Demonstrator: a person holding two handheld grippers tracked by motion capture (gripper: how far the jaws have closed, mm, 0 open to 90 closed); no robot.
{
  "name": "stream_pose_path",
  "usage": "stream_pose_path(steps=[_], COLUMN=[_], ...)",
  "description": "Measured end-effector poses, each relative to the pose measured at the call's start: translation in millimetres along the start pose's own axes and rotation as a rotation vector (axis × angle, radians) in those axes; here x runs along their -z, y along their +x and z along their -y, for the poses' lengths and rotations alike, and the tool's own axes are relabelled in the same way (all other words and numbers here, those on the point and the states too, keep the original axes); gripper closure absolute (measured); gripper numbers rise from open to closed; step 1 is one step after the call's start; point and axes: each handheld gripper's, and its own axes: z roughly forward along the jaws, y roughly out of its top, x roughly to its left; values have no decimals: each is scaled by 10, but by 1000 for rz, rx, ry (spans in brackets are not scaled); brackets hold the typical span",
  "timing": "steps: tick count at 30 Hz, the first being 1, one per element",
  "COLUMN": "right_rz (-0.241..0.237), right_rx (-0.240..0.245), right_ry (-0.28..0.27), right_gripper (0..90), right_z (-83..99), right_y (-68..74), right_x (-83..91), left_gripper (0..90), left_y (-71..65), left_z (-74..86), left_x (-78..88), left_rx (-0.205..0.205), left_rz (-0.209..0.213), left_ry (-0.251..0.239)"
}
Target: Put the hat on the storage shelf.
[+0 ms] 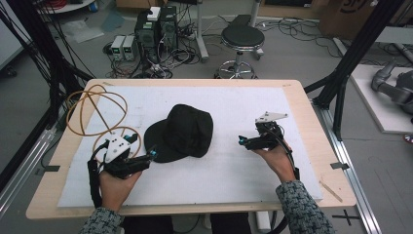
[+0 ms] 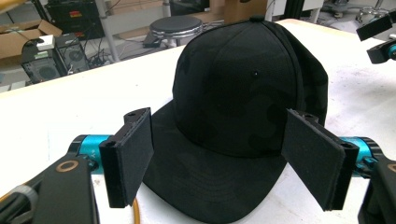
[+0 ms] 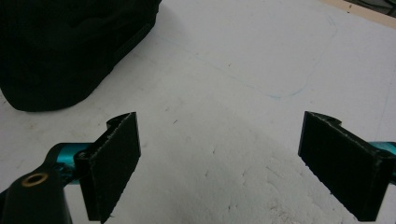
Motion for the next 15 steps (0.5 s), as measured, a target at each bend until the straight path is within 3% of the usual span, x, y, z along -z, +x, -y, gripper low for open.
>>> stream_pose_path(steps=[11, 13, 15], right_rz=[4, -25, -35], right_rx=[-2, -39, -53], right_ry=[-37, -98, -112], right_gripper=[129, 152, 154], right_z=[-19, -56, -79], right_y=[-16, -19, -17], right_x=[51, 81, 89], left_gripper=[257, 258, 258], left_y=[-15, -17, -19], left_z=[-20, -22, -26], left_x=[2, 1, 3], left_rx=[-9, -10, -10], left_rz=[0, 0, 1], left_ry=[1, -1, -2])
